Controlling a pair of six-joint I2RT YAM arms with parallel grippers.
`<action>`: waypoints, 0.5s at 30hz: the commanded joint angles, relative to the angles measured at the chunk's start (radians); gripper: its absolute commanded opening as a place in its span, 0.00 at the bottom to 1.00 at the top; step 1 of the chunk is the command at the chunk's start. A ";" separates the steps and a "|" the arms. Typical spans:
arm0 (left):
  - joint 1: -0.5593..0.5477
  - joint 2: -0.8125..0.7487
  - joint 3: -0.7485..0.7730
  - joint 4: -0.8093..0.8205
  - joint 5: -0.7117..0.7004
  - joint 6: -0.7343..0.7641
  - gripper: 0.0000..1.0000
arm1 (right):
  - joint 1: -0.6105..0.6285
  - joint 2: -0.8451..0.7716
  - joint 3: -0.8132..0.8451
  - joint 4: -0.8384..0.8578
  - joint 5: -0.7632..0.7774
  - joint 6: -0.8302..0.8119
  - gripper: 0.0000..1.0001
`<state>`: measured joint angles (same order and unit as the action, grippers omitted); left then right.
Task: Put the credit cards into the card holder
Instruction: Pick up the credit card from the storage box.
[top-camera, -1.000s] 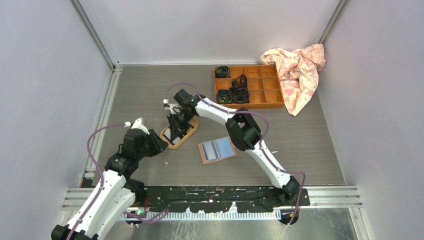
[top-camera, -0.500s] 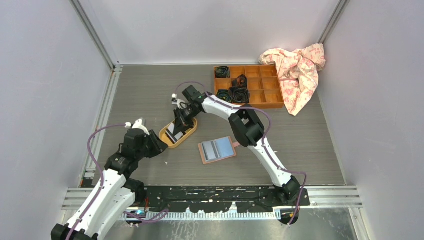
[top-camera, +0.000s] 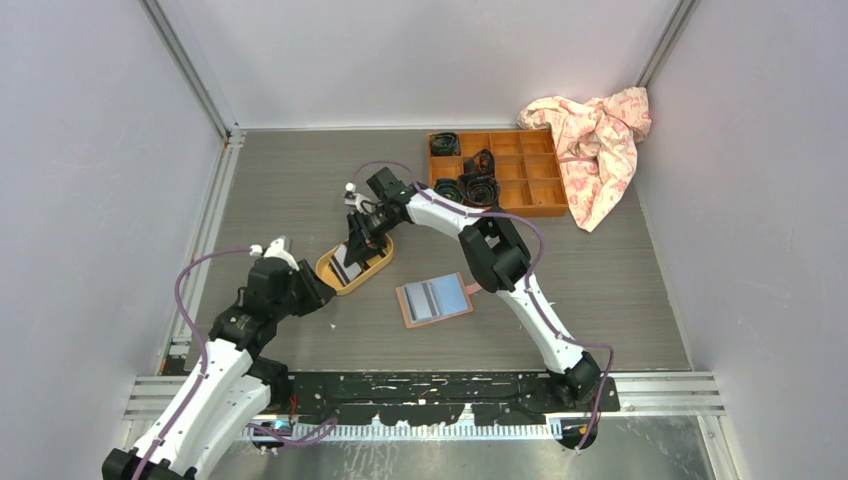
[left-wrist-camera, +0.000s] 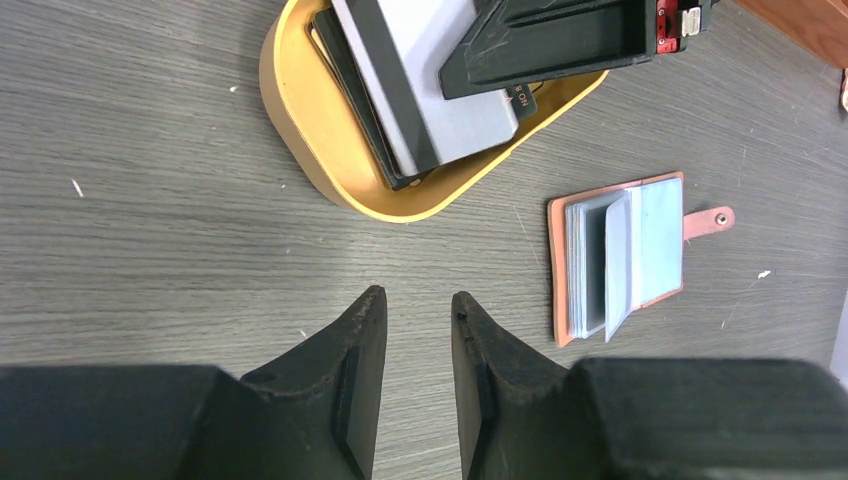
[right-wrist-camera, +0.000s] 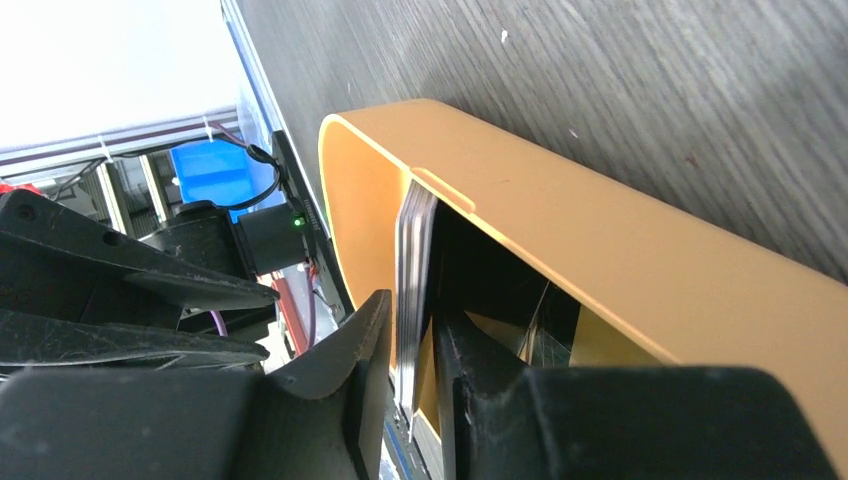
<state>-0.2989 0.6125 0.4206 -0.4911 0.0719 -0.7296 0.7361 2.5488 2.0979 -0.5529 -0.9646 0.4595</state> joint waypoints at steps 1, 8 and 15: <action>-0.001 -0.014 0.038 0.008 0.006 -0.005 0.31 | 0.003 -0.073 0.004 0.033 -0.036 0.014 0.28; 0.000 -0.013 0.039 0.010 0.008 -0.005 0.31 | -0.004 -0.079 0.004 0.030 -0.034 0.016 0.29; 0.000 -0.014 0.038 0.011 0.009 -0.005 0.31 | -0.016 -0.092 -0.005 0.030 -0.031 0.013 0.30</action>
<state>-0.2989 0.6102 0.4206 -0.4915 0.0723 -0.7296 0.7288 2.5477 2.0937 -0.5491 -0.9710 0.4667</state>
